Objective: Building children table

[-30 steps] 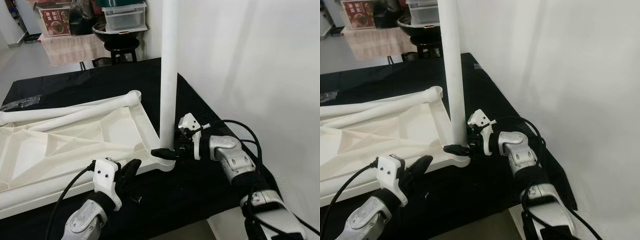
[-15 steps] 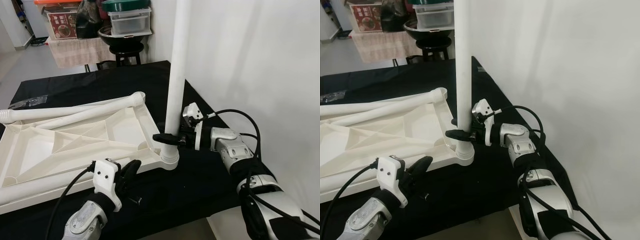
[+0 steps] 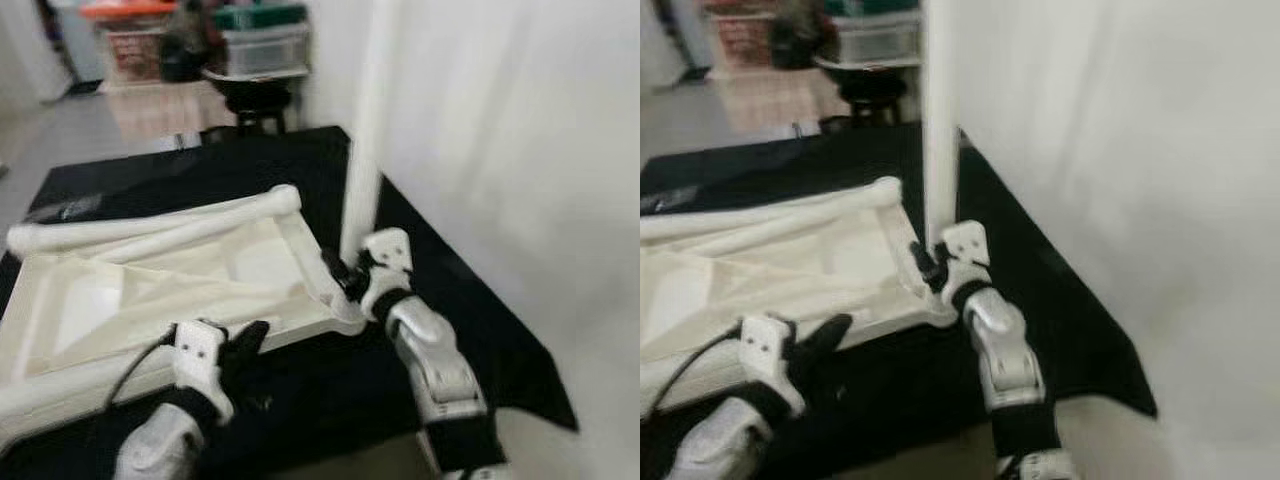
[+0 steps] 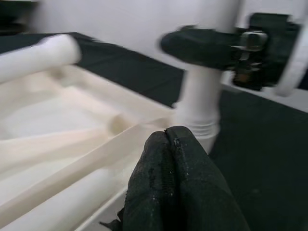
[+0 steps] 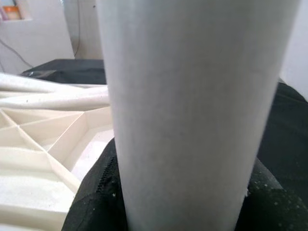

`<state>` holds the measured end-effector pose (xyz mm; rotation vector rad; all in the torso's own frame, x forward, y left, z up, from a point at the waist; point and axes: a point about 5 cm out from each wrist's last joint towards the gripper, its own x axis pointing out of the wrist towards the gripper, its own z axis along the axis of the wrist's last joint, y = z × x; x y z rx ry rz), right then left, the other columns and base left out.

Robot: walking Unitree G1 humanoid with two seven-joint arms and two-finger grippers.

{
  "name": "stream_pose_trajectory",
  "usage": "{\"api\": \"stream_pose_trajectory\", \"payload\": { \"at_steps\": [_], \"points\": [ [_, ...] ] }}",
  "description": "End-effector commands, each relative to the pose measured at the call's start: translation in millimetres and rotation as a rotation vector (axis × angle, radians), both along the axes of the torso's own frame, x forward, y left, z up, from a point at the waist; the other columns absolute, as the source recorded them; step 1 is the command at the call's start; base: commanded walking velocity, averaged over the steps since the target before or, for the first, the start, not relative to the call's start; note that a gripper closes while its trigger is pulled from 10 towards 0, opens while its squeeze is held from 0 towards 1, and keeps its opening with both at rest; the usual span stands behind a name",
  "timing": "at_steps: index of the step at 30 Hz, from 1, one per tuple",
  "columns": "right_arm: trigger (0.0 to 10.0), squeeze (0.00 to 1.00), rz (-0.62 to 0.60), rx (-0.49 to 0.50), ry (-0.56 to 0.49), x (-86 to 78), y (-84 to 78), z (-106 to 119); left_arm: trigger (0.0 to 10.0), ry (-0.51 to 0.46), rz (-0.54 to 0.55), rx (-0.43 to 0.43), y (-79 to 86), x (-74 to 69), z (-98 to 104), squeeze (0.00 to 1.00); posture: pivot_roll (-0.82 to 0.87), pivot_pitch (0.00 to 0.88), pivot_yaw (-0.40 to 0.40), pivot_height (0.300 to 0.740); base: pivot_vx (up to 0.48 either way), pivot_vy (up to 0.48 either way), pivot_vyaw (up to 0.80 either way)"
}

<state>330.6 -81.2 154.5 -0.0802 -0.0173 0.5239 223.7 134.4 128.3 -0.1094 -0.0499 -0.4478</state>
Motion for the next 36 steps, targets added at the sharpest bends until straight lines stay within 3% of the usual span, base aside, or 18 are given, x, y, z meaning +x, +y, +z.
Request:
{"api": "stream_pose_trajectory", "payload": {
  "at_steps": [1, 2, 3, 5, 6, 8, 9, 10, 11, 12, 13, 14, 15, 18, 25, 26, 36],
  "points": [
    [0.3, 0.0, 0.032, -0.078, 0.092, -4.8, 5.3, -24, 10.0, 0.028, 0.011, 0.005, 2.7, -1.6, -5, 0.0, 0.0, 0.048, 0.006, 0.74, 0.0, 0.0, 0.0],
    [0.3, 0.0, 0.032, -0.078, 0.092, -4.8, 5.3, -24, 10.0, 0.028, 0.011, 0.005, 2.7, -1.6, -5, 0.0, 0.0, 0.048, 0.006, 0.74, 0.0, 0.0, 0.0],
    [10.0, 0.0, 0.049, -0.098, 0.095, -6.8, 7.3, -22, 10.0, 0.025, 0.031, 0.004, 3.8, -2.0, -5, 0.0, 0.0, 0.042, 0.008, 0.74, 0.0, 0.0, 0.0],
    [10.0, 0.0, 0.065, -0.092, 0.101, -9.6, 9.5, -21, 10.0, 0.024, 0.034, 0.003, 3.8, -1.9, -5, 0.0, 0.0, 0.042, 0.008, 0.74, 0.0, 0.0, 0.0],
    [10.0, 1.0, 0.101, -0.073, 0.113, -9.9, 11.7, -19, 10.0, 0.025, 0.027, 0.002, 3.2, -1.5, -5, 0.0, 0.0, 0.042, 0.007, 0.74, 0.0, 0.0, 0.0],
    [10.0, 1.0, 0.099, -0.065, 0.129, -13.7, 14.0, -16, 10.0, 0.026, 0.022, 0.001, 2.9, -1.4, -5, 0.0, 0.0, 0.042, 0.007, 0.74, 0.0, 0.0, 0.0],
    [10.0, 1.0, 0.254, -0.029, 0.108, -15.0, 21.8, -5, 10.0, 0.03, 0.009, -0.002, 1.5, -0.6, -6, 0.0, -0.01, 0.031, 0.009, 0.74, 0.0, 0.0, 0.0],
    [10.0, 1.0, 0.254, -0.029, 0.108, -15.0, 21.8, -5, 10.0, 0.03, 0.009, -0.002, 1.5, -0.6, -6, 0.0, -0.01, 0.031, 0.009, 0.74, 0.0, 0.0, 0.0],
    [10.0, 1.0, 0.463, -0.037, 0.019, -14.9, 26.0, 6, 10.0, 0.032, 0.004, -0.004, 0.9, -0.2, -7, 0.0, -0.01, 0.031, 0.009, 0.74, 0.0, 0.0, 0.0],
    [10.0, 1.0, 0.463, -0.037, 0.019, -14.9, 26.0, 6, 10.0, 0.032, 0.004, -0.004, 0.9, -0.2, -7, 0.0, -0.01, 0.031, 0.009, 0.74, 0.0, 0.0, 0.0],
    [10.0, 0.16, 0.574, -0.064, 0.006, -14.3, 24.5, 7, 10.0, 0.033, 0.003, -0.004, 0.5, 0.2, -7, 0.0, -0.01, 0.024, 0.012, 0.74, 0.0, 0.0, 0.0],
    [10.0, 0.16, 0.574, -0.064, 0.006, -14.3, 24.5, 7, 10.0, 0.033, 0.003, -0.004, 0.5, 0.2, -7, 0.0, -0.01, 0.024, 0.012, 0.74, 0.0, 0.0, 0.0],
    [10.0, 0.0, 0.666, -0.099, 0.004, -10.3, 20.3, 7, 10.0, 0.033, 0.002, -0.004, 0.0, 0.6, -7, 0.0, -0.01, 0.019, 0.01, 0.74, 0.0, 0.0, 0.0],
    [10.0, 0.0, 0.784, -0.121, 0.037, -0.7, 12.0, 9, 10.0, 0.034, 0.002, -0.004, -0.9, 1.4, -8, 0.0, 0.0, 0.009, 0.005, 0.74, 0.0, 0.0, 0.0],
    [10.0, 0.0, 0.872, -0.081, 0.142, 17.9, 6.1, 16, 10.0, 0.034, 0.008, -0.003, -1.6, 1.9, -10, 0.0, 0.01, 0.0, -0.002, 0.74, 0.0, 0.0, 0.0],
    [0.0, 0.0, 0.888, -0.083, 0.16, 19.4, 4.8, 16, 10.0, 0.034, 0.008, -0.003, -1.9, 1.8, -10, 0.0, 0.01, 0.0, -0.001, 0.74, 0.0, 0.0, 0.0],
    [0.0, 0.0, 0.838, -0.062, 0.154, 25.2, -7.1, 10, 10.0, 0.033, 0.006, -0.007, -3.3, 0.2, -9, 0.0, 0.01, 0.012, 0.003, 0.74, 0.0, 0.0, 0.0]
  ]
}}
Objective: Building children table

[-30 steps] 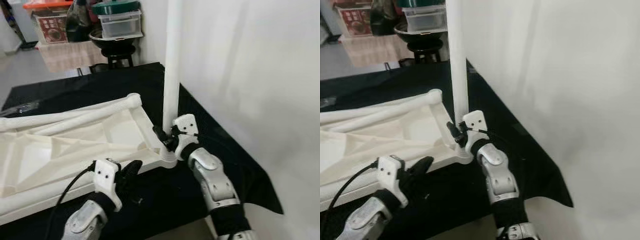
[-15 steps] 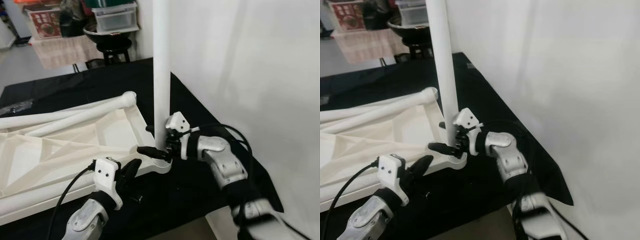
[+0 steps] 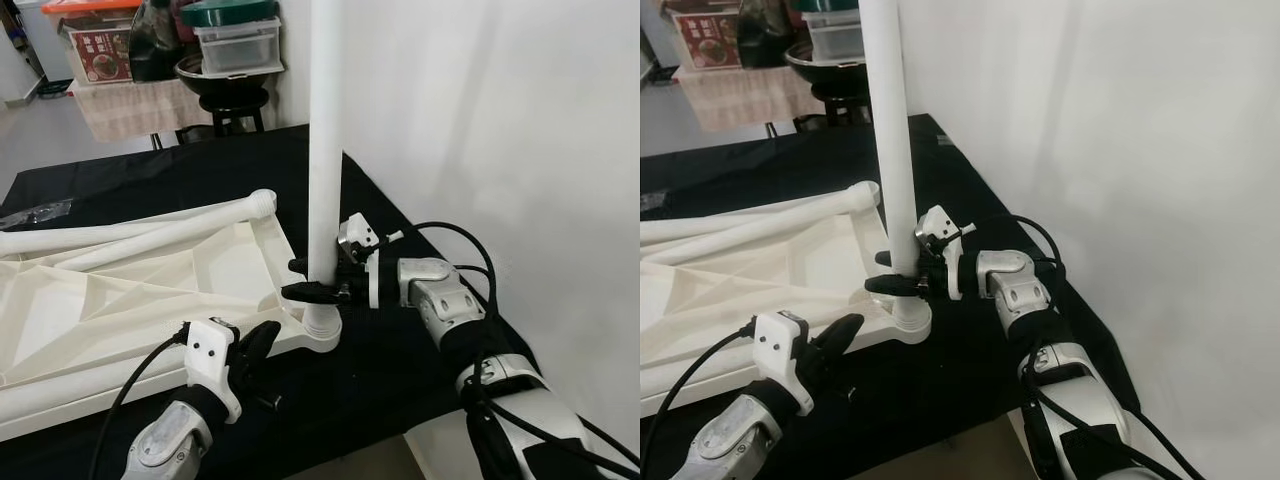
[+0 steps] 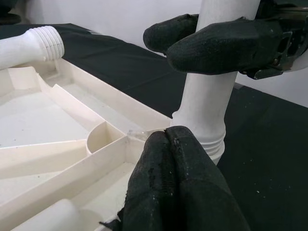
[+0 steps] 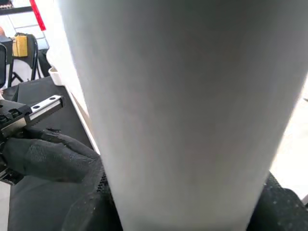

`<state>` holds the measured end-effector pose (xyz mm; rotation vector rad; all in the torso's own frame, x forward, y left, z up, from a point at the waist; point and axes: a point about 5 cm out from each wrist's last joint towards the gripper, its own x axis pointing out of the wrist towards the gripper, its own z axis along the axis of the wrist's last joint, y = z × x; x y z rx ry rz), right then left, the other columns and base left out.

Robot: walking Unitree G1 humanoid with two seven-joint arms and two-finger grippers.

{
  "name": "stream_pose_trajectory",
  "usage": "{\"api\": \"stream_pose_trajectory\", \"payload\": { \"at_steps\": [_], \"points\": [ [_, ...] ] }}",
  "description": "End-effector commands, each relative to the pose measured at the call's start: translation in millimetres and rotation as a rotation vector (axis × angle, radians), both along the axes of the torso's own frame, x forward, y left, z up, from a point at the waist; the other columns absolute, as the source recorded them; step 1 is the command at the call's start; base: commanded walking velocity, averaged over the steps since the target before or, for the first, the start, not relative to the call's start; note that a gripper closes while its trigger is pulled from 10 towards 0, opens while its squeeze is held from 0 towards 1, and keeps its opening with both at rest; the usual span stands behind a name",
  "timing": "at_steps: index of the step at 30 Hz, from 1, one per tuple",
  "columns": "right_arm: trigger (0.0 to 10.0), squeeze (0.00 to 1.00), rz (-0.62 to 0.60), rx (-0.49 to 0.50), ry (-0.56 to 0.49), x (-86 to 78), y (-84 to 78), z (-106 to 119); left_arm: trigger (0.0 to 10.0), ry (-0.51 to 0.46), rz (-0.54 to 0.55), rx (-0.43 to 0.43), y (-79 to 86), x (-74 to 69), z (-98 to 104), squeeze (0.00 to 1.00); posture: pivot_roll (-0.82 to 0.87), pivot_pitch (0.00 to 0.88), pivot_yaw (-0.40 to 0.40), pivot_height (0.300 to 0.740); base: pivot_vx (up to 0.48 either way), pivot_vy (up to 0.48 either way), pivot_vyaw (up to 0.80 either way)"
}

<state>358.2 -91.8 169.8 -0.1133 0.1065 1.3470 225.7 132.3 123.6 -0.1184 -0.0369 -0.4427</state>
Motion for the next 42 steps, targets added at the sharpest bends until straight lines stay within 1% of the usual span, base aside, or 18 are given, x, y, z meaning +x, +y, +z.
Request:
{"api": "stream_pose_trajectory", "payload": {
  "at_steps": [1, 6, 7, 8, 9, 10, 11, 12, 15, 21, 22, 23, 24, 32, 33, 34, 35, 42],
  "points": [
    [0.0, 0.0, 0.008, 0.014, 0.021, -3.2, 0.0, -8, 10.0, 0.018, 0.001, -0.003, -1.4, -2.2, -3, 0.0, 0.01, 0.018, 0.002, 0.74, 0.0, 0.0, 0.0],
    [0.0, 0.0, -0.127, 0.015, -0.006, -6.8, -17.2, -15, 10.0, 0.016, 0.0, -0.006, -0.9, -4.2, -2, 0.0, 0.0, 0.033, 0.005, 0.74, 0.0, 0.0, 0.0],
    [0.0, 0.0, -0.352, -0.034, -0.061, -6.2, -14.7, -21, 10.0, 0.015, 0.0, -0.007, 0.8, -6.1, -1, 0.0, 0.0, 0.043, 0.0, 0.74, 0.0, 0.0, 0.0],
    [0.0, 0.0, -0.352, -0.034, -0.061, -6.2, -14.7, -21, 10.0, 0.015, 0.0, -0.007, 0.8, -6.1, -1, 0.0, 0.0, 0.043, 0.0, 0.74, 0.0, 0.0, 0.0],
    [0.0, 0.0, -0.745, -0.017, -0.044, -8.8, -15.8, -27, 10.0, 0.015, 0.001, -0.007, 2.1, -6.7, -1, 0.0, -0.03, 0.058, 0.01, 0.74, 0.0, 0.0, 0.0],
    [0.0, 0.0, -0.745, -0.017, -0.044, -8.8, -15.8, -27, 10.0, 0.015, 0.001, -0.007, 2.1, -6.7, -1, 0.0, -0.03, 0.058, 0.01, 0.74, 0.0, 0.0, 0.0],
    [0.0, 0.0, -0.903, -0.03, -0.015, -22.5, -16.0, -34, 10.0, 0.014, 0.001, -0.007, 2.9, -6.8, 0, 0.0, -0.02, 0.06, 0.013, 0.74, 0.0, 0.0, 0.0],
    [0.0, 0.0, -0.918, -0.03, -0.038, -37.5, -3.4, -36, 10.0, 0.015, 0.001, -0.006, 3.6, -6.4, 0, 0.0, -0.03, 0.065, 0.027, 0.74, 0.0, 0.0, 0.0],
    [0.0, 0.0, -0.801, -0.015, -0.076, -41.3, 14.0, -34, 10.0, 0.018, -0.006, -0.003, 3.5, -4.8, 0, 0.0, -0.02, 0.053, 0.016, 0.74, 0.0, 0.0, 0.0],
    [0.1, 0.0, -0.764, -0.047, -0.057, -36.6, 18.5, -37, 10.0, 0.017, -0.001, -0.001, 3.2, -4.3, -1, 0.0, -0.01, 0.049, 0.007, 0.74, 0.0, 0.0, 0.0],
    [10.0, 0.05, -0.729, -0.037, -0.043, -36.0, 20.9, -35, 10.0, 0.014, 0.007, 0.0, 3.4, -4.2, -1, 0.0, -0.01, 0.049, 0.007, 0.74, 0.0, 0.0, 0.0],
    [10.0, 0.05, -0.729, -0.037, -0.043, -36.0, 20.9, -35, 10.0, 0.014, 0.007, 0.0, 3.4, -4.2, -1, 0.0, -0.01, 0.049, 0.007, 0.74, 0.0, 0.0, 0.0],
    [10.0, 1.0, -0.696, -0.028, -0.034, -34.8, 22.2, -33, 10.0, 0.013, 0.011, 0.0, 3.5, -4.1, 0, 0.0, -0.01, 0.049, 0.007, 0.74, 0.0, 0.0, 0.0],
    [10.0, 1.0, -0.288, 0.124, -0.03, -27.6, 27.3, 1, 10.0, 0.018, -0.003, -0.007, 1.2, -2.0, -1, 0.0, -0.02, 0.036, 0.006, 0.74, 0.0, 0.0, 0.0],
    [10.0, 0.38, -0.176, 0.113, -0.031, -19.9, 20.2, 6, 10.0, 0.018, -0.003, -0.008, 0.9, -1.5, -1, 0.0, -0.02, 0.033, 0.003, 0.74, 0.0, 0.0, 0.0],
    [10.0, 0.12, -0.132, 0.089, -0.037, -16.2, 17.8, 6, 10.0, 0.017, -0.003, -0.009, 0.8, -1.4, -1, 0.0, -0.02, 0.033, 0.003, 0.74, 0.0, 0.0, 0.0],
    [10.0, 0.0, -0.108, 0.071, -0.042, -14.2, 16.5, 6, 10.0, 0.017, -0.003, -0.009, 0.8, -1.3, -1, 0.0, -0.02, 0.033, 0.003, 0.74, 0.0, 0.0, 0.0],
    [10.0, 0.0, 0.012, 0.052, 0.011, -0.6, 19.3, 13, 10.0, 0.018, 0.001, -0.008, -0.2, -0.8, -2, 0.0, 0.0, 0.024, -0.003, 0.74, 0.0, 0.0, 0.0]
  ]
}}
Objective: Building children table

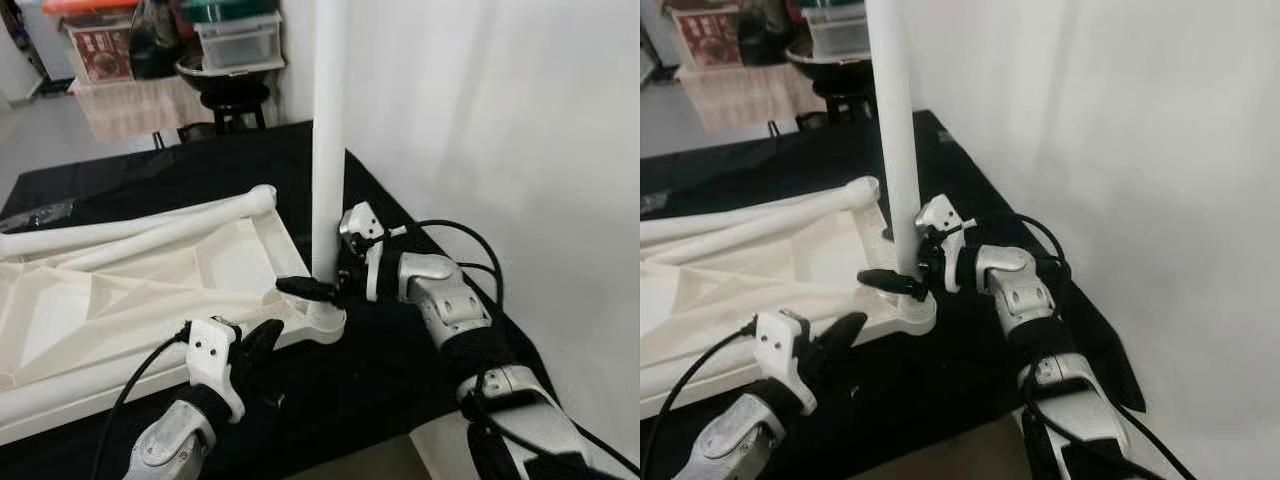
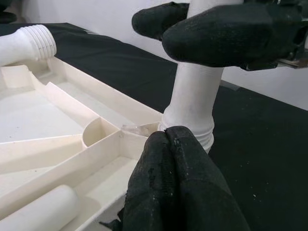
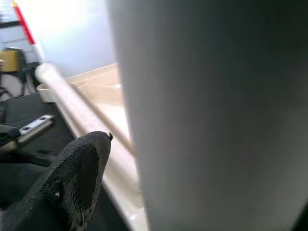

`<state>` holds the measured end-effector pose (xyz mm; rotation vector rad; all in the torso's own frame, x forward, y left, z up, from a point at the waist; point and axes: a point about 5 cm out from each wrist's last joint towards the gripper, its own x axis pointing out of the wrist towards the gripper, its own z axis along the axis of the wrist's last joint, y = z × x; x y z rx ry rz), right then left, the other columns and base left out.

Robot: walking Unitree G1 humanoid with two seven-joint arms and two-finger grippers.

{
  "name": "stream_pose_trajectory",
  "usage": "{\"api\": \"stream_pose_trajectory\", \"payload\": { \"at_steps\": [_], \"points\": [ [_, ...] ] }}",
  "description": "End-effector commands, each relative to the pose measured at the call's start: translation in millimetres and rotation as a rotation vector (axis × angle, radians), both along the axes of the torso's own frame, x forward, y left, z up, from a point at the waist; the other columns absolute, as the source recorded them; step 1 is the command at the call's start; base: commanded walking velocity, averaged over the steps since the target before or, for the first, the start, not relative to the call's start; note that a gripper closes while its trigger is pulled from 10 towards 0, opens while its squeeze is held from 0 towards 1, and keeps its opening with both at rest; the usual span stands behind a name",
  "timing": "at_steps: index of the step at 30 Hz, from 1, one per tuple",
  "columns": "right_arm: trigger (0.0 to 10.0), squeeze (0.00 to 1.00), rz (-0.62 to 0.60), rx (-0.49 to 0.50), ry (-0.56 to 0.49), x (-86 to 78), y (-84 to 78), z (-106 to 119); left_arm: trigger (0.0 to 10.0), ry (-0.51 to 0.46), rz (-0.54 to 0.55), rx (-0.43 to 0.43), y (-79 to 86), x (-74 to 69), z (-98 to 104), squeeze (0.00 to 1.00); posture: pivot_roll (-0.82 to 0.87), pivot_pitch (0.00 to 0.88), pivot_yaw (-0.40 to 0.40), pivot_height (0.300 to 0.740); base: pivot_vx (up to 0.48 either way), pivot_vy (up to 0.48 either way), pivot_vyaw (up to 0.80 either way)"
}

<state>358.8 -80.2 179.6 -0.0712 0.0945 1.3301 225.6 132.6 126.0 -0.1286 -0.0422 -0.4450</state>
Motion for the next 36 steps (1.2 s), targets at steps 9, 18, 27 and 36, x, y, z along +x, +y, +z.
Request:
{"api": "stream_pose_trajectory", "payload": {
  "at_steps": [9, 18, 27, 36],
  "points": [
    [0.0, 0.0, 0.058, 0.019, 0.008, 2.4, 1.5, 0, 10.0, 0.019, 0.006, 0.001, -2.3, -2.1, -4, 0.0, 0.01, 0.028, -0.008, 0.74, 0.0, 0.0, 0.0],
    [0.0, 0.0, -0.154, 0.024, -0.018, -4.5, -21.8, -20, 10.0, 0.022, 0.0, -0.006, -1.9, -5.1, -4, 0.0, 0.0, 0.043, -0.007, 0.74, 0.0, 0.0, 0.0],
    [0.0, 0.0, -0.8, -0.002, -0.011, -52.3, 3.4, -48, 10.0, 0.024, 0.0, -0.001, 2.9, -6.6, -3, 0.0, -0.04, 0.047, 0.016, 0.74, 0.0, 0.0, 0.0],
    [10.0, 1.0, -0.695, -0.061, -0.029, -35.3, 14.7, -44, 10.0, 0.022, 0.031, -0.005, 3.4, -4.5, -4, 0.0, -0.01, 0.037, 0.005, 0.74, 0.0, 0.0, 0.0]
  ]
}}
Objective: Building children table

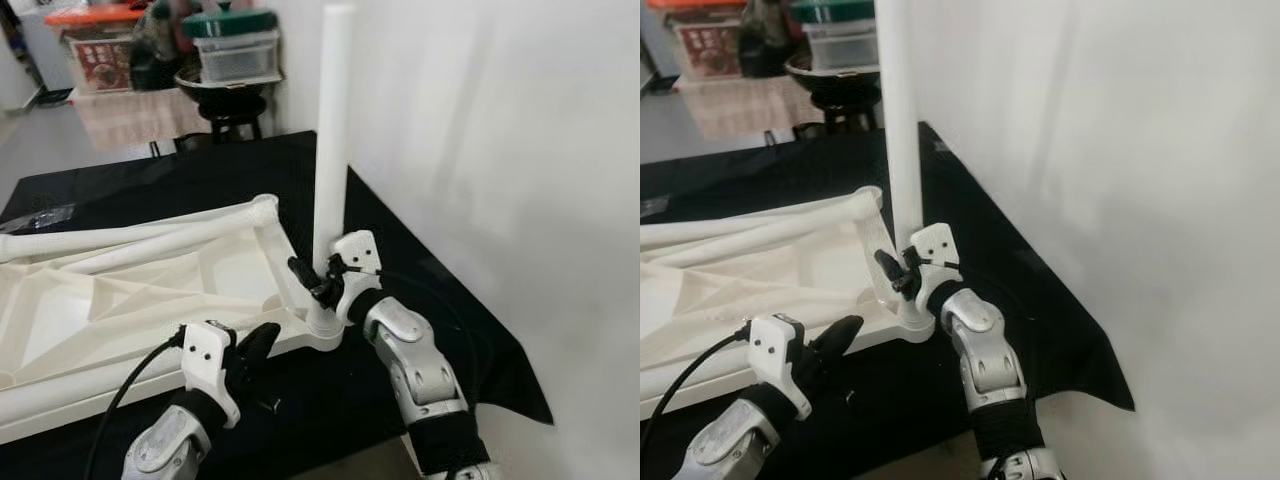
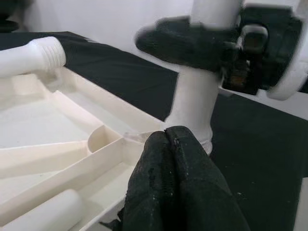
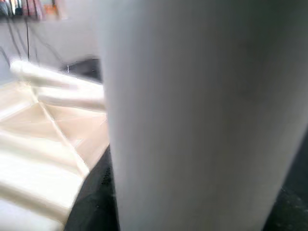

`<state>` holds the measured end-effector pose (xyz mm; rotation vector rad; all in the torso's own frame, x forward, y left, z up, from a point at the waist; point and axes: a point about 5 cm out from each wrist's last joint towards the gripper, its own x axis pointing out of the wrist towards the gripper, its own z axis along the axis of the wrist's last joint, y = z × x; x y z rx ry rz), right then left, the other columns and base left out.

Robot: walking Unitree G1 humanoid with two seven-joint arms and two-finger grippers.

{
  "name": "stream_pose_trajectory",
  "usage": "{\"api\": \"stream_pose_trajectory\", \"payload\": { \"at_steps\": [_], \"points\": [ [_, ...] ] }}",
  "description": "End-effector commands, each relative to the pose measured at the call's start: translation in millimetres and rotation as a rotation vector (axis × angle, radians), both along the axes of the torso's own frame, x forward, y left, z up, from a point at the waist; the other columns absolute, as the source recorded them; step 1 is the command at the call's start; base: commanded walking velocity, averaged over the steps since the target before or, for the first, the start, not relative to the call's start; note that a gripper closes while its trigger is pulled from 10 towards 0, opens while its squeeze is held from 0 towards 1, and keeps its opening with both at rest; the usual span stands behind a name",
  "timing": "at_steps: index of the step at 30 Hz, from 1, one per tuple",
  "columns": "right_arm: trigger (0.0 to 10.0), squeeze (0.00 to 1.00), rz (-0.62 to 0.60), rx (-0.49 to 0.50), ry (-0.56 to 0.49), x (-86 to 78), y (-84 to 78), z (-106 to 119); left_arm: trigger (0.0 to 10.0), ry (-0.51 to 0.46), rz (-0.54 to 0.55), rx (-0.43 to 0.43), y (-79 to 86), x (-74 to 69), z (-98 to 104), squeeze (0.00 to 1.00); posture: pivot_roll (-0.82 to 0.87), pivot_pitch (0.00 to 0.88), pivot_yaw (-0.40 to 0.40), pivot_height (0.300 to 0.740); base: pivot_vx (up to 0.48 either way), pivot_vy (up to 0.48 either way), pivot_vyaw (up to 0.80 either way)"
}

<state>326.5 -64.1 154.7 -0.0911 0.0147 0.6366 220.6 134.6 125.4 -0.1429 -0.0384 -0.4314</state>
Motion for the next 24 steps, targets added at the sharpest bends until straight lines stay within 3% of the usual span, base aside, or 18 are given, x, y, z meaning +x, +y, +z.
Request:
{"api": "stream_pose_trajectory", "payload": {
  "at_steps": [1, 4, 5, 6, 7, 8, 9, 11, 12, 13, 20, 21, 24],
  "points": [
    [10.0, 1.0, -0.015, -0.037, 0.103, -4.4, -0.3, -17, 10.0, 0.013, 0.02, 0.008, 1.4, 0.7, -3, 0.0, -0.01, 0.037, 0.003, 0.74, 0.0, 0.0, 0.0],
    [10.0, 1.0, 0.012, -0.005, 0.097, -2.9, 2.1, -10, 10.0, 0.015, 0.007, 0.006, 0.6, 1.4, -3, 0.0, -0.01, 0.038, 0.002, 0.74, 0.0, 0.0, 0.0],
    [10.0, 1.0, 0.097, 0.01, 0.081, -1.1, 5.6, -4, 10.0, 0.016, 0.002, 0.005, 0.4, 1.6, -3, 0.0, -0.01, 0.037, 0.003, 0.74, 0.0, 0.0, 0.0],
    [10.0, 1.0, 0.097, 0.01, 0.081, -1.1, 5.6, -4, 10.0, 0.016, 0.002, 0.005, 0.4, 1.6, -3, 0.0, -0.01, 0.037, 0.003, 0.74, 0.0, 0.0, 0.0],
    [10.0, 1.0, 0.385, 0.037, 0.034, -1.8, 12.4, 10, 10.0, 0.016, -0.001, 0.004, 0.0, 2.7, -3, 0.0, -0.01, 0.033, 0.006, 0.74, 0.0, 0.0, 0.0],
    [10.0, 1.0, 0.385, 0.037, 0.034, -1.8, 12.4, 10, 10.0, 0.016, -0.001, 0.004, 0.0, 2.7, -3, 0.0, -0.01, 0.033, 0.006, 0.74, 0.0, 0.0, 0.0],
    [10.0, 0.48, 0.501, 0.024, 0.013, -2.2, 12.3, 14, 10.0, 0.016, -0.002, 0.004, -0.2, 3.3, -3, 0.0, -0.01, 0.032, 0.006, 0.74, 0.0, 0.0, 0.0],
    [10.0, 0.48, 0.561, 0.012, 0.002, -2.3, 11.6, 16, 10.0, 0.016, -0.002, 0.004, -0.3, 3.8, -3, 0.0, -0.01, 0.029, 0.007, 0.74, 0.0, 0.0, 0.0],
    [10.0, 0.0, 0.624, -0.009, -0.003, -0.7, 10.2, 18, 10.0, 0.015, -0.001, 0.005, -0.2, 4.2, -3, 0.0, -0.01, 0.027, 0.007, 0.74, 0.0, 0.0, 0.0],
    [10.0, 0.0, 0.728, -0.04, 0.014, 6.3, 6.7, 21, 10.0, 0.015, 0.002, 0.005, -0.2, 5.0, -3, 0.0, 0.0, 0.024, 0.007, 0.74, 0.0, 0.0, 0.0],
    [10.0, 0.0, 0.725, 0.004, 0.086, 28.2, 3.3, 27, 10.0, 0.015, 0.003, 0.006, -0.1, 5.9, -4, 0.0, 0.0, 0.017, 0.007, 0.74, 0.0, 0.0, 0.0],
    [0.0, 0.0, 0.723, 0.003, 0.106, 31.6, 1.5, 26, 10.0, 0.015, 0.003, 0.006, -0.3, 5.8, -4, 0.0, 0.0, 0.019, 0.008, 0.74, 0.0, 0.0, 0.0],
    [0.0, 0.0, 0.722, 0.001, 0.114, 32.7, 0.2, 24, 10.0, 0.016, 0.003, 0.006, -0.5, 5.5, -4, 0.0, 0.01, 0.019, 0.006, 0.74, 0.0, 0.0, 0.0]
  ]
}}
